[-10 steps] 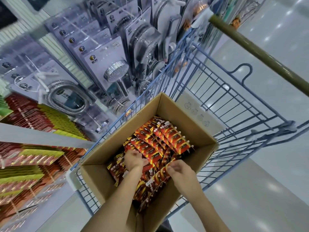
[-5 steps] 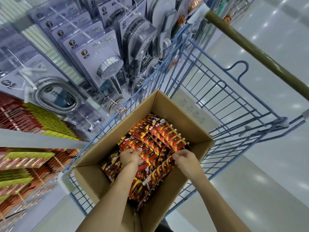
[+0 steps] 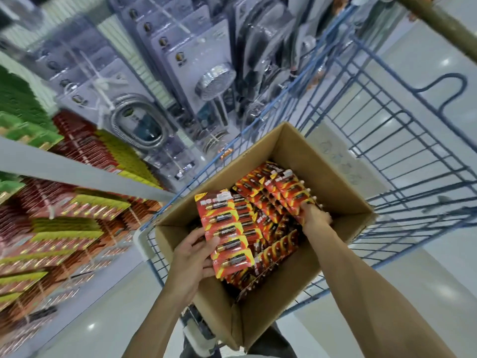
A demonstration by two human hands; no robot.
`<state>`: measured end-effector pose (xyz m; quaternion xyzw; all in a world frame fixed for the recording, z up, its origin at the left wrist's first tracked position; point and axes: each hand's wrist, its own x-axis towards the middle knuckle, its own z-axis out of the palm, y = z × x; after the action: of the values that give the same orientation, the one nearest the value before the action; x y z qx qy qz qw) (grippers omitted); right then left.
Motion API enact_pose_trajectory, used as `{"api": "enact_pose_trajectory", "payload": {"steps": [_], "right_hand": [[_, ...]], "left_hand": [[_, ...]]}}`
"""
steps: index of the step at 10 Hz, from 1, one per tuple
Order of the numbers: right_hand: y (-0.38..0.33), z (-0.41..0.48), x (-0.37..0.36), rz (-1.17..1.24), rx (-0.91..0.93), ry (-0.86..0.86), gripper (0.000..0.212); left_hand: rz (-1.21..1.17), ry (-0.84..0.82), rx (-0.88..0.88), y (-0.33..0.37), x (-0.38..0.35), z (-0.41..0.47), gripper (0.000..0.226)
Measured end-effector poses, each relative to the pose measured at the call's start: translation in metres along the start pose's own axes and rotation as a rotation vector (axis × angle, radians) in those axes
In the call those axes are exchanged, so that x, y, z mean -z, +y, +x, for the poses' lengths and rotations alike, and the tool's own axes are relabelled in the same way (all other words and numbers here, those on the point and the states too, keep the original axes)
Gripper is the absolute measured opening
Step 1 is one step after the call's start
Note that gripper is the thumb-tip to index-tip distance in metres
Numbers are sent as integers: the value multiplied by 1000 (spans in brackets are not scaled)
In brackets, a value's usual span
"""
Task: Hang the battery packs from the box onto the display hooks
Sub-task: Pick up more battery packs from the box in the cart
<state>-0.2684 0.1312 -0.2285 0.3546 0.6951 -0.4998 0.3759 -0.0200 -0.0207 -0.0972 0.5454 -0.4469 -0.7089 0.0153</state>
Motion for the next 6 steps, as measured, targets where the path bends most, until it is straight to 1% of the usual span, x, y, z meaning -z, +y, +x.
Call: {"api": "enact_pose_trajectory", "payload": {"steps": [1, 2, 3, 4, 5, 6], "right_hand": [[3, -18, 2, 64, 2, 29, 49], [1, -44, 2, 148, -3, -18, 47], [-5, -63, 1, 313, -81, -200, 44], [-1, -83, 7, 317, -4, -224, 54], [8, -120, 19, 387, -34, -376, 74], [12, -166, 26, 317, 32, -497, 71]], "left_hand": [[-16, -48, -51, 12, 8, -10, 31], [-27, -71, -84, 15, 14, -15, 32], [-62, -125, -115, 23, 19, -26, 32], [-104, -140, -120, 28, 25, -36, 30], [-165, -120, -151, 35, 34, -52, 28], [-223, -109, -176, 40, 44, -65, 34]]}}
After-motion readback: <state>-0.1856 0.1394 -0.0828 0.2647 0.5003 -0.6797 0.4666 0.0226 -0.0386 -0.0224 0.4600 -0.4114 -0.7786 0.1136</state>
